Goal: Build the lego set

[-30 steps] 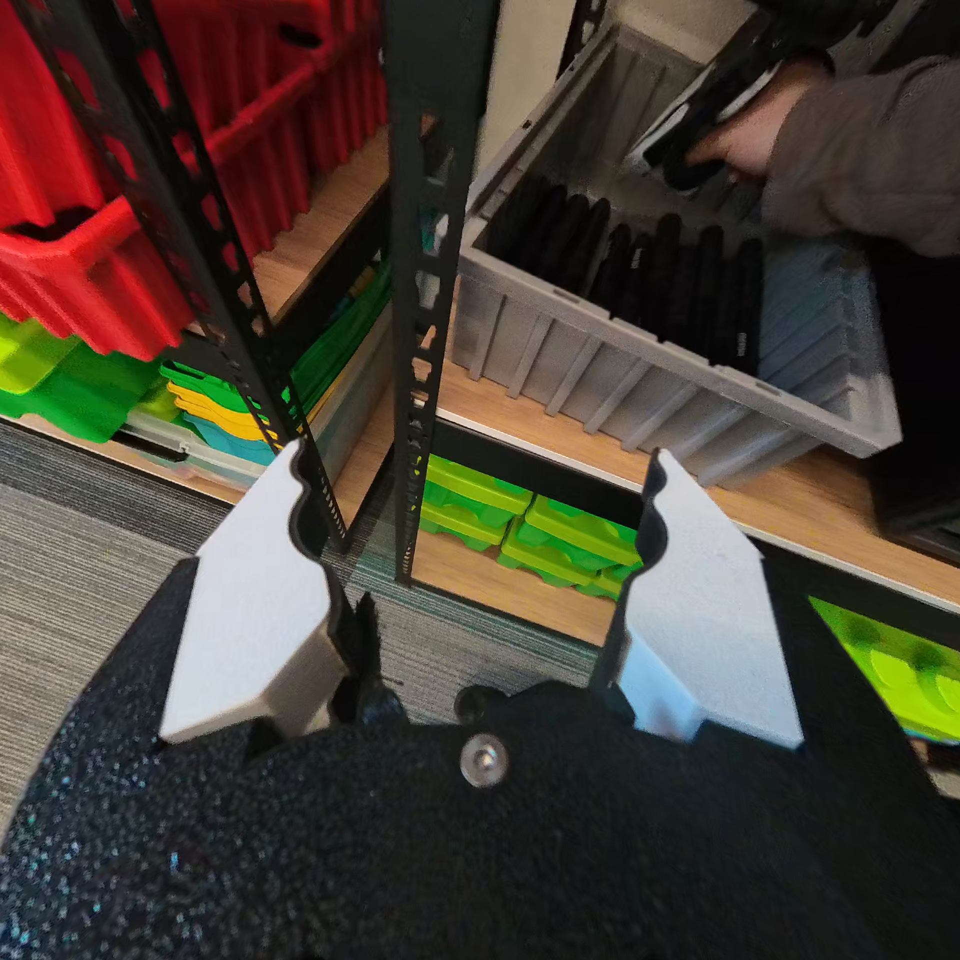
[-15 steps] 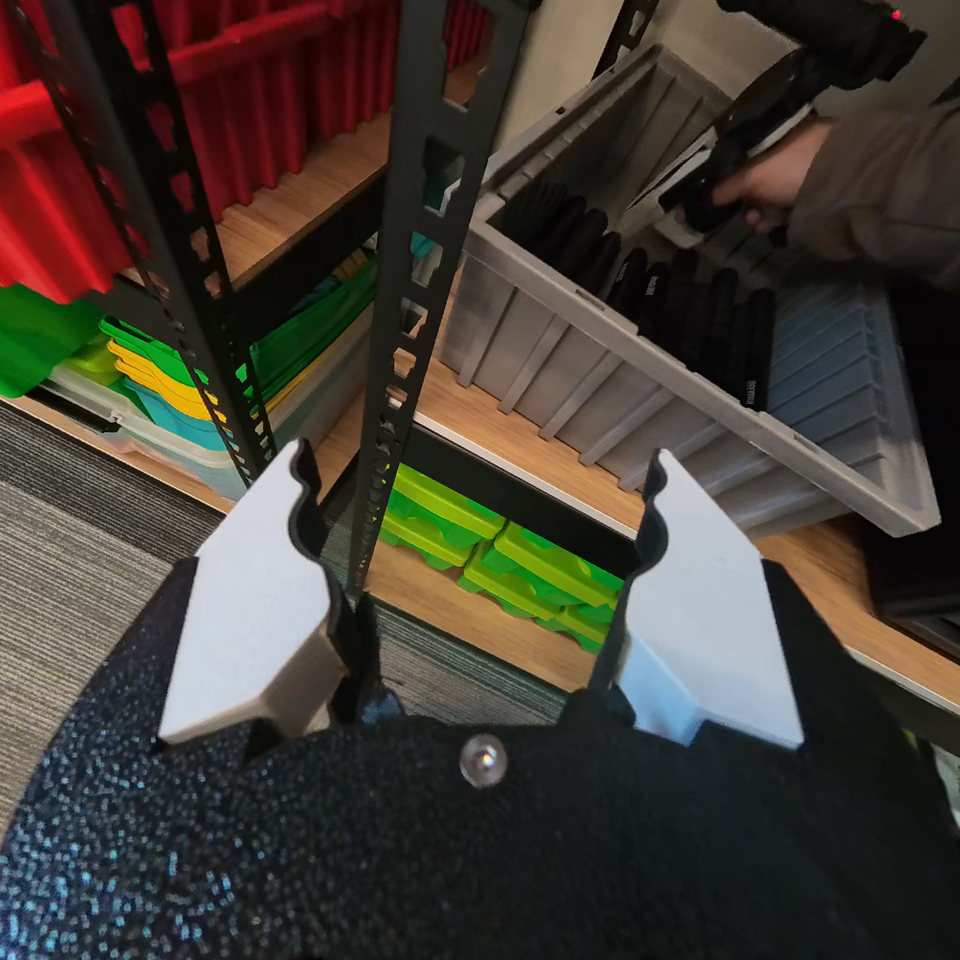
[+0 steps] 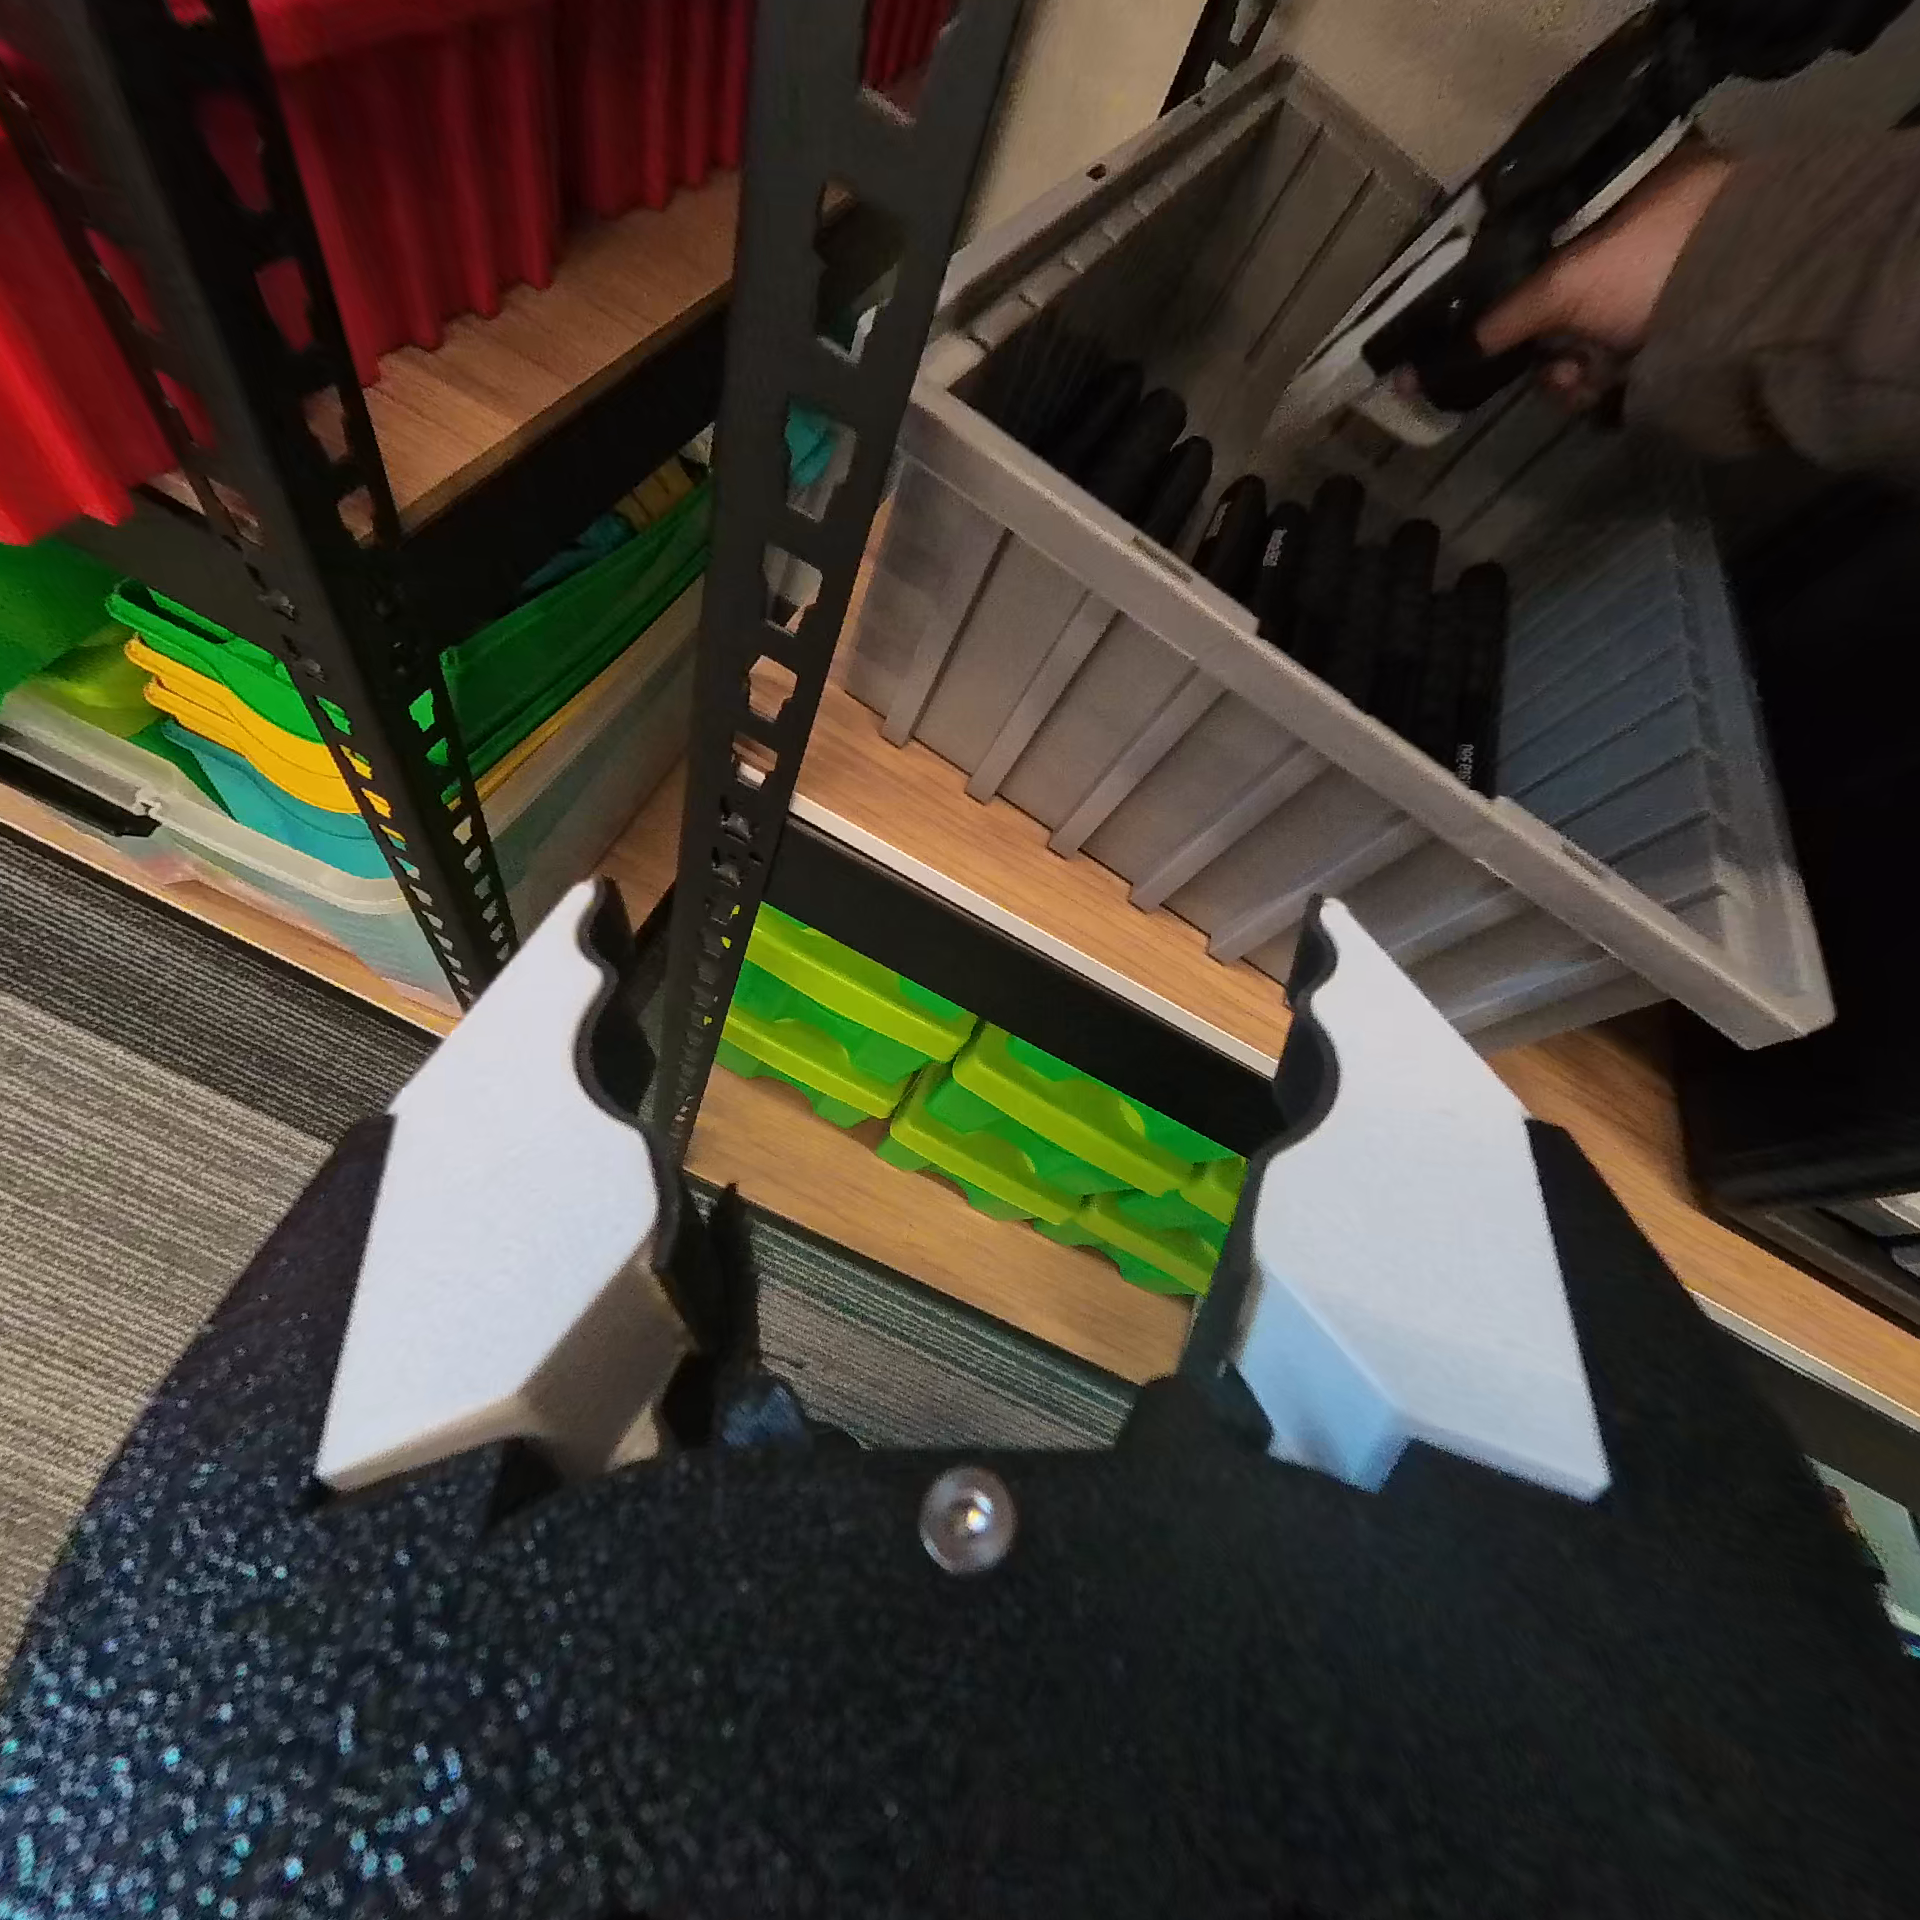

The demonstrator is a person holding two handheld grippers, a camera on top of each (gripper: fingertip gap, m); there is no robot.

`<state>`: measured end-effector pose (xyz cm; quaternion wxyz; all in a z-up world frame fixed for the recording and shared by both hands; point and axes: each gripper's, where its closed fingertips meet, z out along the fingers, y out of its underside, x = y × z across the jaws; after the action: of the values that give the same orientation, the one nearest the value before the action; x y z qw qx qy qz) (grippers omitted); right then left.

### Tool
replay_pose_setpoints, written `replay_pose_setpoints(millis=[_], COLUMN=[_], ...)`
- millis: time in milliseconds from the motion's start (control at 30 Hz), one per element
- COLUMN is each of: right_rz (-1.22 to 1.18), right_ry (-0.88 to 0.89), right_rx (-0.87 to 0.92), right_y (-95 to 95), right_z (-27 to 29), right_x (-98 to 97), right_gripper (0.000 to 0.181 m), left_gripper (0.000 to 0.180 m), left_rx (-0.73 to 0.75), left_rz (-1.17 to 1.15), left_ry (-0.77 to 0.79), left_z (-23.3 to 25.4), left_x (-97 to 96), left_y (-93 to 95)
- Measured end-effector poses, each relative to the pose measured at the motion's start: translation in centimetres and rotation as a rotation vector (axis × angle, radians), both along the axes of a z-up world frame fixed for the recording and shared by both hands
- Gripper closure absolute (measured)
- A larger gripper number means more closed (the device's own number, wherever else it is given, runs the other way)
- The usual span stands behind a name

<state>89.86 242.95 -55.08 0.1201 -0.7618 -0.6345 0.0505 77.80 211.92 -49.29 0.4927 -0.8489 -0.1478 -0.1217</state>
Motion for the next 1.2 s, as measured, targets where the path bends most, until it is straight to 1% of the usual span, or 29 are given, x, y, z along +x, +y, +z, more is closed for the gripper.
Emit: replay_pose_setpoints(millis=[33,100,167,267,400,433,500,533,567,633,700,800,867,933,1000,1067,1100,1133,1200], right_rz=[-0.027,-0.034,0.008,0.012,0.026,0.034,-0.043,-0.1,-0.142,-0.142,-0.103,-0.071,-0.06,-0.058,-0.024,0.027,0.034,-0.011,-0.118], right_ry=[-0.006,-0.034,-0.11,-0.094,-0.118,-0.108,-0.101,-0.114,-0.139,-0.218,-0.208,-0.162,-0.147,-0.125,-0.133,-0.164,-0.146,-0.134,-0.174], right_rx=[0.042,0.016,-0.028,-0.12,-0.119,-0.111,0.063,0.114,0.135,0.148,0.162,0.102,0.0,-0.16,-0.242,-0.209,-0.146,-0.052,0.029], right_y=[1.0,1.0,0.0,-1.8,-1.9,-1.8,1.5,2.8,3.6,4.0,4.2,3.6,2.3,0.0,-2.2,-2.6,-1.8,-0.1,2.2], right_z=[0.2,-0.4,-1.8,-1.7,-1.7,-1.5,-0.8,-0.6,-0.9,-1.8,-1.9,-1.9,-1.8,-1.8,-1.9,-1.7,-1.4,-0.9,-0.7], right_x=[0.5,1.3,2.1,1.5,1.5,1.3,2.0,3.0,4.0,5.9,5.9,5.1,4.7,3.9,3.3,3.0,2.7,2.9,4.7], right_gripper=[0.181,0.181,0.181,0.181,0.181,0.181,0.181,0.181,0.181,0.181,0.181,0.181,0.181,0.181,0.181,0.181,0.181,0.181,0.181], left_gripper=[0.058,0.058,0.058,0.058,0.058,0.058,0.058,0.058,0.058,0.058,0.058,0.058,0.058,0.058,0.058,0.058,0.058,0.058,0.059], left_rx=[0.0,-0.001,-0.007,-0.009,-0.003,-0.004,-0.006,-0.003,0.001,0.002,-0.004,-0.008,-0.015,-0.015,-0.01,-0.01,-0.009,-0.006,-0.004], left_rz=[-0.003,-0.005,-0.009,-0.007,-0.006,-0.011,-0.021,-0.022,-0.022,-0.021,-0.019,-0.016,-0.015,-0.013,-0.009,-0.009,-0.01,-0.01,-0.007], left_ry=[-0.001,-0.006,-0.013,-0.016,-0.024,-0.021,-0.013,-0.01,-0.012,-0.02,-0.024,-0.033,-0.033,-0.036,-0.038,-0.036,-0.033,-0.031,-0.031], left_z=[-0.1,-0.4,-0.7,-0.8,-0.7,-0.8,-0.7,-0.7,-0.7,-0.7,-1.0,-1.3,-1.6,-1.6,-1.6,-1.5,-1.5,-1.4,-1.4], left_x=[0.0,-0.1,0.0,-0.2,-0.2,-0.2,-0.1,-0.1,0.0,0.1,0.3,0.5,0.5,0.5,0.5,0.5,0.4,0.4,0.3], left_y=[0.0,0.0,-0.1,-0.3,-0.1,0.0,0.1,0.1,0.0,-0.1,-0.3,-0.7,-0.9,-1.0,-1.1,-1.1,-1.2,-1.3,-1.6])
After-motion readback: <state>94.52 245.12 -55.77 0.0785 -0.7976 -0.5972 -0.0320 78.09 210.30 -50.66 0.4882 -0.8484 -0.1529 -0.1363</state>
